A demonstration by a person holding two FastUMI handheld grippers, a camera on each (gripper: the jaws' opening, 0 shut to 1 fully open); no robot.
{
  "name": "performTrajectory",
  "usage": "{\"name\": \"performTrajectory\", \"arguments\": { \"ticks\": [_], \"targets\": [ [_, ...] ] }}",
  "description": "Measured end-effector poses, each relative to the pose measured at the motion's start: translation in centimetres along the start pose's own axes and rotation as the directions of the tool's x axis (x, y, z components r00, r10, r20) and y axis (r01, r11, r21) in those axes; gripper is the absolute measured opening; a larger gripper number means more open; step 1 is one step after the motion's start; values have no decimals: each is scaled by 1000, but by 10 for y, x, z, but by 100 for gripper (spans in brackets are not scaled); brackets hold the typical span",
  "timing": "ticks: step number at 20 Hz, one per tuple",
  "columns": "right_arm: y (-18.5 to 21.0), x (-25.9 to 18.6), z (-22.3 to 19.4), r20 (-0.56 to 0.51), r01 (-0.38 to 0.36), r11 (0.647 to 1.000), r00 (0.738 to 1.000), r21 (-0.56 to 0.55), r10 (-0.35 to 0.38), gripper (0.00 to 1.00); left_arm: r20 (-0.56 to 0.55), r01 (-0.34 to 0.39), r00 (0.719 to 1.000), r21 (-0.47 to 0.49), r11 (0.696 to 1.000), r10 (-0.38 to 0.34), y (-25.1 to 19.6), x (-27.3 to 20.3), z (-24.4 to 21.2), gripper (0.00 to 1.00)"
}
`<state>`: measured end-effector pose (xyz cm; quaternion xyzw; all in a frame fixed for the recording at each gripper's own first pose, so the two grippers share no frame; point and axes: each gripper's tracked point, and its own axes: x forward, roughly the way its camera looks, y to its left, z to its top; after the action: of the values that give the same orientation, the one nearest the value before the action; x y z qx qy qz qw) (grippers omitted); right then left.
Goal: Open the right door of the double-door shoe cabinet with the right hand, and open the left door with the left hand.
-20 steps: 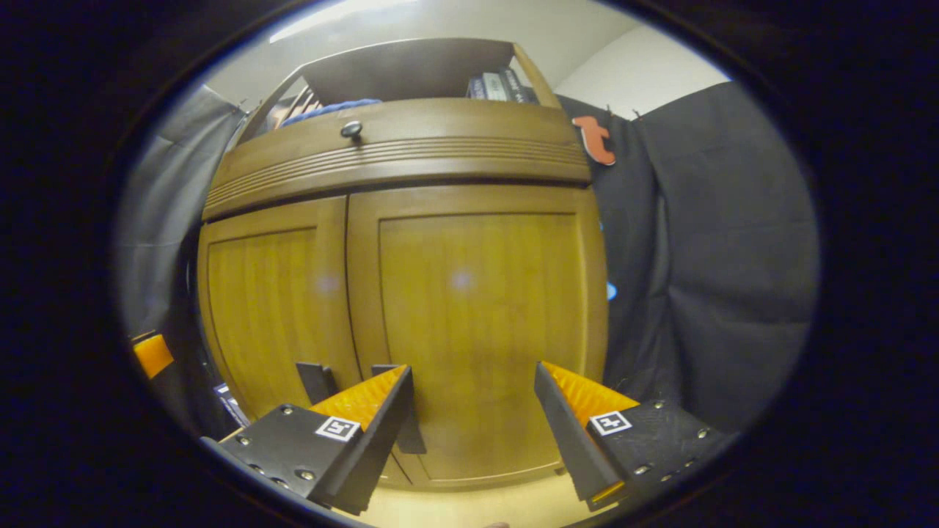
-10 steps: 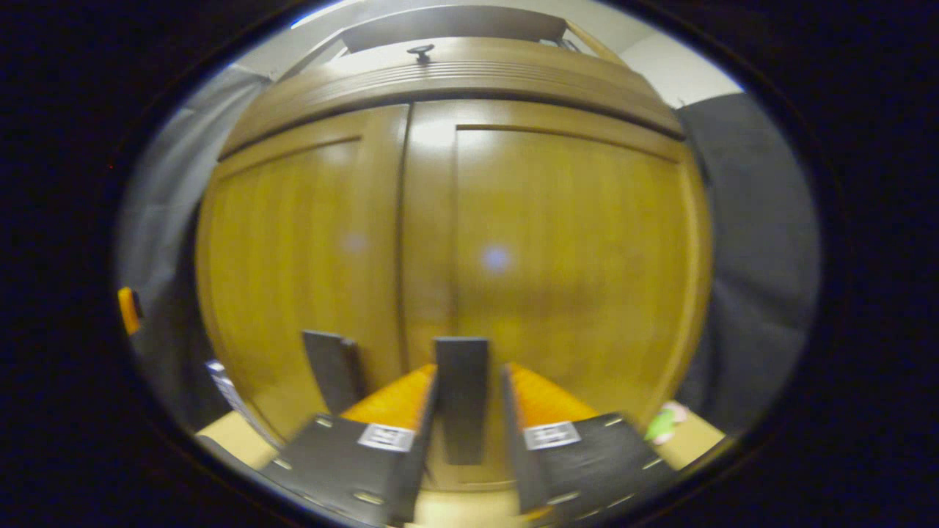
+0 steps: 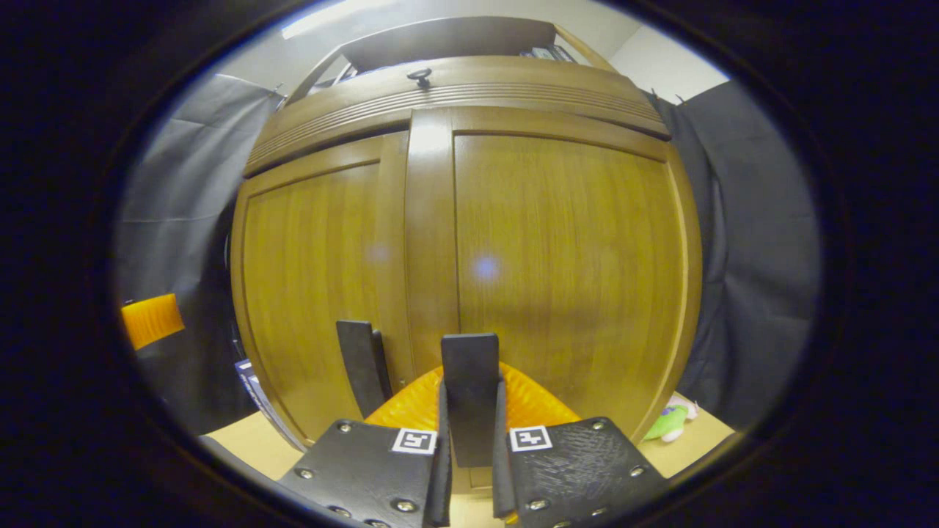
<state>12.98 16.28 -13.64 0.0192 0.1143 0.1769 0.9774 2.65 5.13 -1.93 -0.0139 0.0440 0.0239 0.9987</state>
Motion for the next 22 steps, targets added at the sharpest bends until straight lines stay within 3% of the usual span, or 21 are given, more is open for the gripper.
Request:
{"name": "performTrajectory", "arguments": {
  "ticks": [13, 14, 22],
  "targets": [
    [-34, -75, 3, -27, -34, 999, 999, 33, 35, 22, -10, 26, 1000, 47, 999, -25, -16, -4, -6, 92],
    [-36, -77, 3, -28, -32, 999, 999, 30, 33, 22, -11, 27, 1000, 51, 998, -26, -18, -3, -8, 96],
    [-69, -115, 8, -3, 50, 996, 999, -75, -50, 22, -29, 29, 999, 41, 999, -28, -19, 0, -13, 92]
  ]
}}
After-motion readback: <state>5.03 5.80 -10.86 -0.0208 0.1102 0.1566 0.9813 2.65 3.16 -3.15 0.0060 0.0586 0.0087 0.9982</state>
